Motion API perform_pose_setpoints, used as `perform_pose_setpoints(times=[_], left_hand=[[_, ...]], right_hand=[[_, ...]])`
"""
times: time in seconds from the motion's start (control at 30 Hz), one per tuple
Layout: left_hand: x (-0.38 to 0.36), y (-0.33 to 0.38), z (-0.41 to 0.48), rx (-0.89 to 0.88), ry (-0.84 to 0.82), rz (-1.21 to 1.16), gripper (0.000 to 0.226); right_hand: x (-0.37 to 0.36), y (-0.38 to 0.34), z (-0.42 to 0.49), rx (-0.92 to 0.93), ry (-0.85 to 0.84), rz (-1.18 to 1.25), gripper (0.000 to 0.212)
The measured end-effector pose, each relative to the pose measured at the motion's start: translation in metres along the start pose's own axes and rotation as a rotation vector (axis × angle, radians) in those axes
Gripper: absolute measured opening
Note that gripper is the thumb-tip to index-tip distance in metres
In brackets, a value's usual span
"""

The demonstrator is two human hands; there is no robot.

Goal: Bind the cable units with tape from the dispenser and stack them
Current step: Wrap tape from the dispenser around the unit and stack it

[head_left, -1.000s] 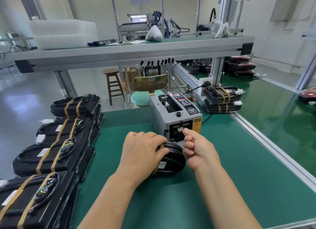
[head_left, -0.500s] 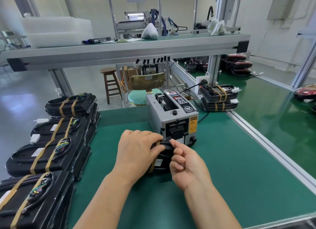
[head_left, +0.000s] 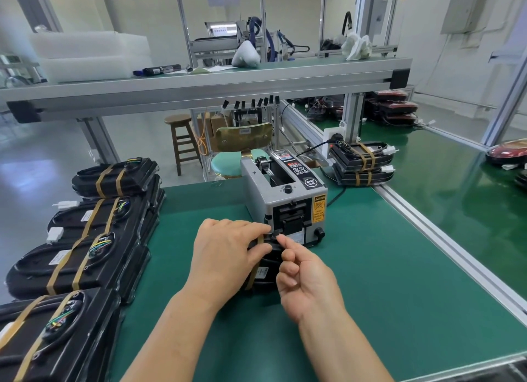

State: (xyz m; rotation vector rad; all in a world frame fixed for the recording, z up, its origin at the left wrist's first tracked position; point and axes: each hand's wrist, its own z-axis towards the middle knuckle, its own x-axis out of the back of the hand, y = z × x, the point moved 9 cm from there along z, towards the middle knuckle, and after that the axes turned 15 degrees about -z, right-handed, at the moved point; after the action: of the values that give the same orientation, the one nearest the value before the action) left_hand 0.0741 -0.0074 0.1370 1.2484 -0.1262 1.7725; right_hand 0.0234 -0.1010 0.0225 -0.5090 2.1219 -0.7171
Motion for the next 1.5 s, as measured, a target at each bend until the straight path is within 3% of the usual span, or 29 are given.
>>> perform_pose_setpoints(times=[0.53, 0.8, 1.03, 1.3, 1.5], left_hand=[[0.0, 0.008, 0.001, -0.086, 0.009, 0.026, 0.012], [-0.003, 0.006, 0.003, -0.08, -0.015, 0.055, 0.014], [-0.004, 0.006, 0.004, -0.075, -0.047, 0.069, 0.017], [-0.012, 0.003, 0.004, -0.059, -0.152, 0.165, 0.03], [-0.014, 0.007, 0.003, -0.1, -0.164, 0.167, 0.027]], right_hand=[[0.004, -0.003, 0.002, 0.083, 0.024, -0.087, 0.012], [0.017, -0.028, 0.004, 0.319, 0.12, -0.377, 0.013], [0.03, -0.033, 0.008, 0.462, 0.192, -0.484, 0.02], [0.032, -0.052, 0.028, 0.44, 0.204, -0.494, 0.015], [0.026, -0.08, 0.057, 0.365, 0.234, -0.472, 0.005]])
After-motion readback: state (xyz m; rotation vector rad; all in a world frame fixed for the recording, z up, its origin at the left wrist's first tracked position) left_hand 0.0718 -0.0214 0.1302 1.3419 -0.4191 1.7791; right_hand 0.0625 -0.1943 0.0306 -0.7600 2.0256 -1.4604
